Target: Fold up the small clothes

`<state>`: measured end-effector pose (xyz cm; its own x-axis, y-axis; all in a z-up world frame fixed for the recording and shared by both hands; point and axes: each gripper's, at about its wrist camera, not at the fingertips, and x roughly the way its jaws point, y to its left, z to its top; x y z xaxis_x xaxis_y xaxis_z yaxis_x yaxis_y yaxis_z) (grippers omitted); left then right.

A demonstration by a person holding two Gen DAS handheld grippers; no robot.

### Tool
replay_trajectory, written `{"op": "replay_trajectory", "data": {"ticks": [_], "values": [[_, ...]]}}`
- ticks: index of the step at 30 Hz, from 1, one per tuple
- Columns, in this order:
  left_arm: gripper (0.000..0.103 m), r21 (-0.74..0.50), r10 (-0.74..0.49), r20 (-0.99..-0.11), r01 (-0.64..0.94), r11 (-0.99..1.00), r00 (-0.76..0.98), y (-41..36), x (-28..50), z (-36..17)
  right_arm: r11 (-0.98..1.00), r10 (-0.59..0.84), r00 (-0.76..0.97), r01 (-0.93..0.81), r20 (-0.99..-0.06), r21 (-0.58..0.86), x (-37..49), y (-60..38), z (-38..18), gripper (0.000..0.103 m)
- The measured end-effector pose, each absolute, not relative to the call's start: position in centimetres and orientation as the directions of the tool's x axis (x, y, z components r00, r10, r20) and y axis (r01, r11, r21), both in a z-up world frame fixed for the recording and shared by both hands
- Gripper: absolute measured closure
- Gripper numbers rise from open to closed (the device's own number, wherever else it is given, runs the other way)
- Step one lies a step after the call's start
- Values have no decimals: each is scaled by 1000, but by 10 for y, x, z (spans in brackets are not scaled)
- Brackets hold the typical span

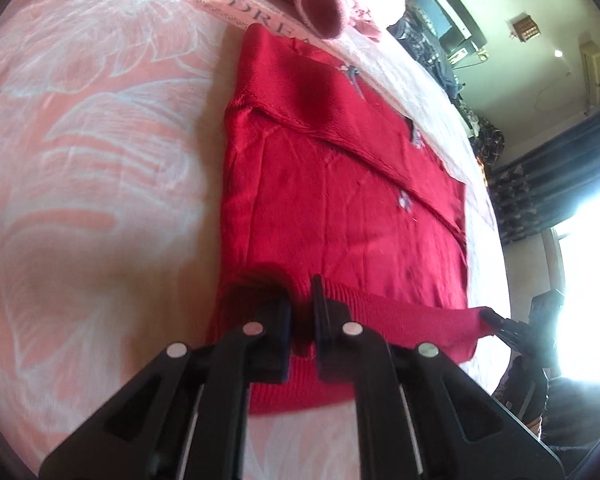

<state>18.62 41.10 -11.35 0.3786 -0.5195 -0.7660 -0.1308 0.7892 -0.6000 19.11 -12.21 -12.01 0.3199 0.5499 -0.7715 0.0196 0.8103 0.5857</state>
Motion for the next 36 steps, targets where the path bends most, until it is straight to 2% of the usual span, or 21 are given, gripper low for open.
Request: {"op": "replay_trajectory", "data": {"ticks": [8,10,13,16,17,18,19,22,28,30,34,35,36], "values": [[96,-614,-536,-765,-153,774,357,410,210,-135,794,573,270,52,-774,606,218,-125,-148,98],[92,-626,-551,-760,-159,764,344,412,213,-137,789,579,262,58,-772,611,220,-124,-149,98],[88,-657,-587,-743,-179,733,323,419,214,-134,755,616,265,70,-742,652,219,-131,-146,92],[60,-664,-577,-731,-184,725,363,432,207,-118,731,637,300,57,-710,680,215,-142,-135,86],[44,-653,-558,-735,-183,735,385,437,204,-113,752,614,311,51,-726,657,212,-144,-130,69],[39,-643,-538,-737,-179,744,410,442,200,-105,790,567,326,46,-757,612,210,-146,-125,58],[39,-642,-530,-731,-171,748,429,447,197,-99,816,532,338,41,-777,577,208,-147,-121,49],[39,-585,-478,-751,-123,802,455,448,191,-83,854,486,364,-3,-795,520,201,-148,-109,49],[39,-253,-278,-850,115,961,449,388,202,-74,866,486,380,-86,-787,493,193,-130,-97,49],[39,-183,-237,-863,163,970,445,374,207,-79,868,488,372,-113,-790,483,192,-123,-97,49],[40,-169,-226,-880,170,971,418,364,222,-93,877,479,355,-158,-803,454,190,-107,-100,49],[42,-175,-230,-883,167,970,410,365,225,-97,877,480,351,-165,-804,451,190,-104,-101,49],[49,-180,-233,-885,165,970,404,365,227,-99,877,479,348,-170,-806,449,191,-102,-102,49]]}}
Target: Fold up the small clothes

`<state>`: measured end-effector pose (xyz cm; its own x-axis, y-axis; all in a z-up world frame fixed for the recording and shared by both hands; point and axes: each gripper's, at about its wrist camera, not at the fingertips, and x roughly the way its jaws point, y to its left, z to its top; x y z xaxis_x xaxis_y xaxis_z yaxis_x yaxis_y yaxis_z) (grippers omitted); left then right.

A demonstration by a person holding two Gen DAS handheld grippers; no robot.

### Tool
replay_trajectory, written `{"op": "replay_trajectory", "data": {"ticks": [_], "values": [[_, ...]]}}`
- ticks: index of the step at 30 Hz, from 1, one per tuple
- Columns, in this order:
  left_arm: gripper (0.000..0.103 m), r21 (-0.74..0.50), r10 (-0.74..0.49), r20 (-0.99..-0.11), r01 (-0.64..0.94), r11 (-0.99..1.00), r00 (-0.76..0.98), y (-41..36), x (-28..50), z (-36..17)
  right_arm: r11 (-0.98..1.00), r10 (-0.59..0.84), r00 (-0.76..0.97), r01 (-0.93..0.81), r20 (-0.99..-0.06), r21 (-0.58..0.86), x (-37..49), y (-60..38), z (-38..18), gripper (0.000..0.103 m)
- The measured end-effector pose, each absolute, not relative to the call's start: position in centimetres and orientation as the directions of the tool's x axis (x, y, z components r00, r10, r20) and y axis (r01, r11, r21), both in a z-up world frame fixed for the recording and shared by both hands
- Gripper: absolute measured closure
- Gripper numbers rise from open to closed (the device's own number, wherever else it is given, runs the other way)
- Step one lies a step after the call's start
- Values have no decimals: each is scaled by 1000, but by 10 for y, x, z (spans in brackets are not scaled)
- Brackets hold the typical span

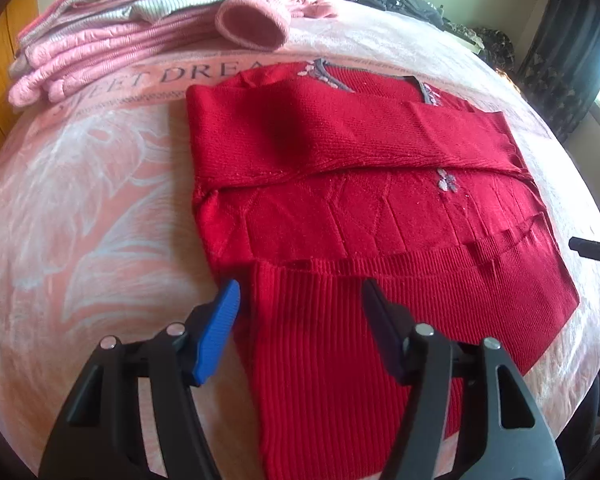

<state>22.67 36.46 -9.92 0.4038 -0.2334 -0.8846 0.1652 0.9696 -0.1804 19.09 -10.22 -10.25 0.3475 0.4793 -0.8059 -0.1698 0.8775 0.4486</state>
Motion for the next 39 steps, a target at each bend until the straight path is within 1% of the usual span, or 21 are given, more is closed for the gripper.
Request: {"op": "replay_trajectory", "data": {"ticks": [1,2,3,4,7,11,13,15,17,18,19,23,24,26,27,28,29,31,35,37,39], "values": [[62,-187,-238,-886,165,969,398,364,227,-101,879,477,344,-173,-809,445,192,-101,-104,49],[69,-195,-246,-886,164,967,394,365,227,-102,883,469,342,-175,-814,435,194,-99,-106,49],[82,-198,-248,-886,164,966,393,365,226,-104,888,460,342,-178,-819,425,195,-98,-109,49],[89,-198,-250,-885,168,966,394,365,225,-104,891,453,341,-180,-824,416,197,-97,-111,49],[98,-176,-233,-887,175,969,399,359,221,-105,889,458,334,-189,-824,418,204,-94,-115,49],[100,-193,-245,-879,164,967,410,363,221,-104,883,467,339,-225,-817,411,213,-87,-114,49],[93,-194,-244,-883,161,968,401,365,223,-106,881,469,336,-247,-817,404,218,-83,-113,49],[91,-192,-241,-884,159,968,400,366,225,-108,889,447,330,-270,-832,370,225,-78,-114,49],[70,-174,-225,-888,160,972,401,364,227,-108,898,417,325,-289,-849,331,231,-72,-116,49],[51,-164,-215,-890,158,974,402,363,228,-108,903,403,324,-295,-856,313,233,-71,-118,49],[48,-161,-213,-889,159,974,406,363,228,-109,908,384,320,-299,-866,292,237,-69,-120,49],[56,-152,-216,-895,189,970,391,355,230,-116,916,342,304,-317,-889,244,248,-62,-131,48],[62,-146,-214,-893,195,970,395,353,230,-116,915,336,301,-330,-892,233,248,-59,-132,50],[70,-154,-221,-891,195,969,396,354,230,-115,904,316,307,-383,-898,187,244,-49,-131,80],[78,-154,-218,-891,186,970,398,356,230,-115,903,308,315,-395,-898,171,241,-46,-129,83],[83,-165,-223,-890,176,970,397,359,231,-115,903,296,327,-401,-898,152,239,-45,-127,90],[84,-182,-235,-888,168,969,395,362,232,-115,901,291,338,-411,-895,138,236,-46,-125,93],[90,-218,-260,-881,148,965,395,369,232,-114,902,309,352,-402,-883,156,233,-52,-120,94],[93,-246,-279,-864,132,960,418,374,226,-107,896,373,364,-378,-853,231,226,-70,-109,97],[98,-260,-291,-849,130,957,442,375,219,-99,894,390,372,-372,-842,249,221,-77,-103,97],[98,-275,-310,-828,143,951,467,374,209,-88,892,399,381,-373,-834,256,214,-80,-98,97]]}}
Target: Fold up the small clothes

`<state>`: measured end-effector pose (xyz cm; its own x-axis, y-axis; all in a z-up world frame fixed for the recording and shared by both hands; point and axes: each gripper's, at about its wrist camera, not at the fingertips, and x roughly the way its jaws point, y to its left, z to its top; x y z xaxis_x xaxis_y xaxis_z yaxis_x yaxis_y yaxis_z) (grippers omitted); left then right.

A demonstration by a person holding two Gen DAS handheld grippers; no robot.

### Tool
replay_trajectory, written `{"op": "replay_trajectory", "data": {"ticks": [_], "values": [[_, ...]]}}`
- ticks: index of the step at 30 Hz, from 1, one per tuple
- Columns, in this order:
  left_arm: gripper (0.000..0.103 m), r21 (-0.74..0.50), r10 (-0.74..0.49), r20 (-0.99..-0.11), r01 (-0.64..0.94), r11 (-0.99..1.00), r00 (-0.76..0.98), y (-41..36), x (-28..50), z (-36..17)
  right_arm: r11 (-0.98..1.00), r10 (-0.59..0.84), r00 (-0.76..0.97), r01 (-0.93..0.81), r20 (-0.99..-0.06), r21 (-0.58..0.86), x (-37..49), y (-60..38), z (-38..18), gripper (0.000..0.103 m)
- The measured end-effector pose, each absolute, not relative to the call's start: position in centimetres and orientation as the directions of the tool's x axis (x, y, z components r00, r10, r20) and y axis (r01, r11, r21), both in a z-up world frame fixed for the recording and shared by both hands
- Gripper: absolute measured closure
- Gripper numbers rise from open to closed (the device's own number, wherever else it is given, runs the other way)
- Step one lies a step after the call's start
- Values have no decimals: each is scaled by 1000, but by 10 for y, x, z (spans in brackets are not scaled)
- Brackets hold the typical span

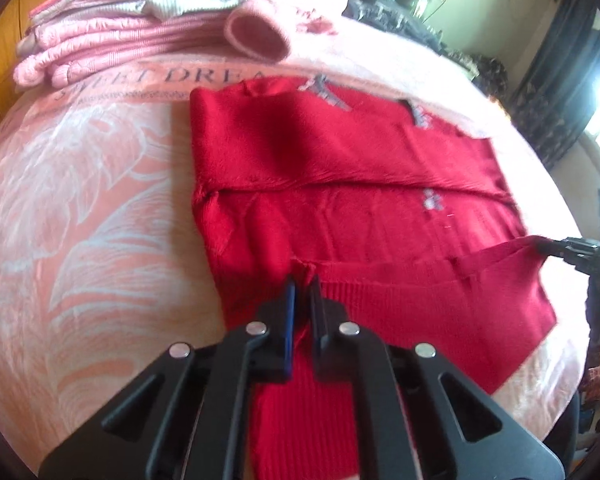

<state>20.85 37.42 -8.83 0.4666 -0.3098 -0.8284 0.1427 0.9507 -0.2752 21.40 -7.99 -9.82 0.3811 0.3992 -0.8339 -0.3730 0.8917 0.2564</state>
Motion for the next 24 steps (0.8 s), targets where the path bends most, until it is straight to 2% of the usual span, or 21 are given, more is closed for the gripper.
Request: {"op": "replay_trajectory", "data": {"ticks": [7,12,24], "values": [[98,-281,-326,-783,166,945,530,371,184,-61,874,466,420,-356,-779,331,201,-93,-76,97],[99,-287,-318,-740,148,946,592,373,186,-38,882,453,452,-350,-768,314,202,-94,-61,97],[99,-232,-244,-674,114,966,697,362,262,8,917,394,540,-279,-744,284,269,-106,-16,97]]}}
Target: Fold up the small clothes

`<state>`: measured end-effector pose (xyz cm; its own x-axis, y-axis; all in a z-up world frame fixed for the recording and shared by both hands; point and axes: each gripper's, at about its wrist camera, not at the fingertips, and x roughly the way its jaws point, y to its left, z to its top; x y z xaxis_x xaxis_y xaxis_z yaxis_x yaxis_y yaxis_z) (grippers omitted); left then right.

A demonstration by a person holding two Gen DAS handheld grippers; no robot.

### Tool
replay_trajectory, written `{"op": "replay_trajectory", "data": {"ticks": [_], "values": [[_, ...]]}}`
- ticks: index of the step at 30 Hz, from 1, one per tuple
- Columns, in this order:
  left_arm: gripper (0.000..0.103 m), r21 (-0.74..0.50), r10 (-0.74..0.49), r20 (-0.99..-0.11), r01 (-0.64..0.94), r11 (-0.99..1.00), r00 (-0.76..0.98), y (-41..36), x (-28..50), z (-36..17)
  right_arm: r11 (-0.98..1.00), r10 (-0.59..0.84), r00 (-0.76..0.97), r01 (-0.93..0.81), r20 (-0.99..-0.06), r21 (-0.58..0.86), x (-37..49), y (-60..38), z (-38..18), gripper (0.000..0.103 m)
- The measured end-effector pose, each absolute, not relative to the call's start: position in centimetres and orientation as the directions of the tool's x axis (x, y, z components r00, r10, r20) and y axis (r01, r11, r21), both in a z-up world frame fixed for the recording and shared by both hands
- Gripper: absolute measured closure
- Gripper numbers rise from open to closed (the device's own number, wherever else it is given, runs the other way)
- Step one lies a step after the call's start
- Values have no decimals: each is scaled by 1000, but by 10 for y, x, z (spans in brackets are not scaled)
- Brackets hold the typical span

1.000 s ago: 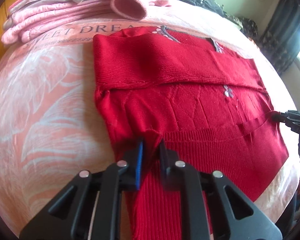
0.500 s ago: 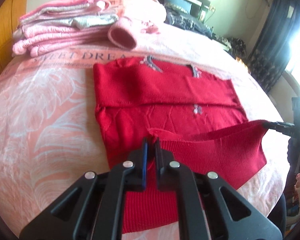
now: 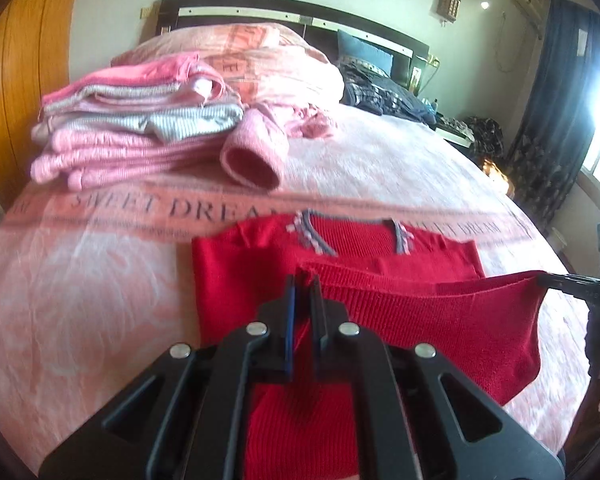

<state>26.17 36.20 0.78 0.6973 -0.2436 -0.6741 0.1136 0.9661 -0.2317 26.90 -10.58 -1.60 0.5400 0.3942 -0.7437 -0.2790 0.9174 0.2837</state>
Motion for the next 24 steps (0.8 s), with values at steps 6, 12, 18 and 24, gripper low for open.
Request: {"op": "replay_trajectory", "data": {"ticks": [6,12,18,24], "values": [[99,-213,-198,-665,71,974,720,359,327,15,944,328,563,-225,-759,241,339,-101,-4,97],[98,-164,-137,-712,28,986,689,348,397,-13,966,260,538,-156,-802,208,417,-93,-21,97],[98,-143,-97,-801,-32,989,590,346,441,-75,983,183,474,-109,-861,149,458,-81,-70,97],[97,-116,-69,-847,-57,992,526,348,455,-113,989,150,402,-60,-903,137,475,-82,-120,97]]}}
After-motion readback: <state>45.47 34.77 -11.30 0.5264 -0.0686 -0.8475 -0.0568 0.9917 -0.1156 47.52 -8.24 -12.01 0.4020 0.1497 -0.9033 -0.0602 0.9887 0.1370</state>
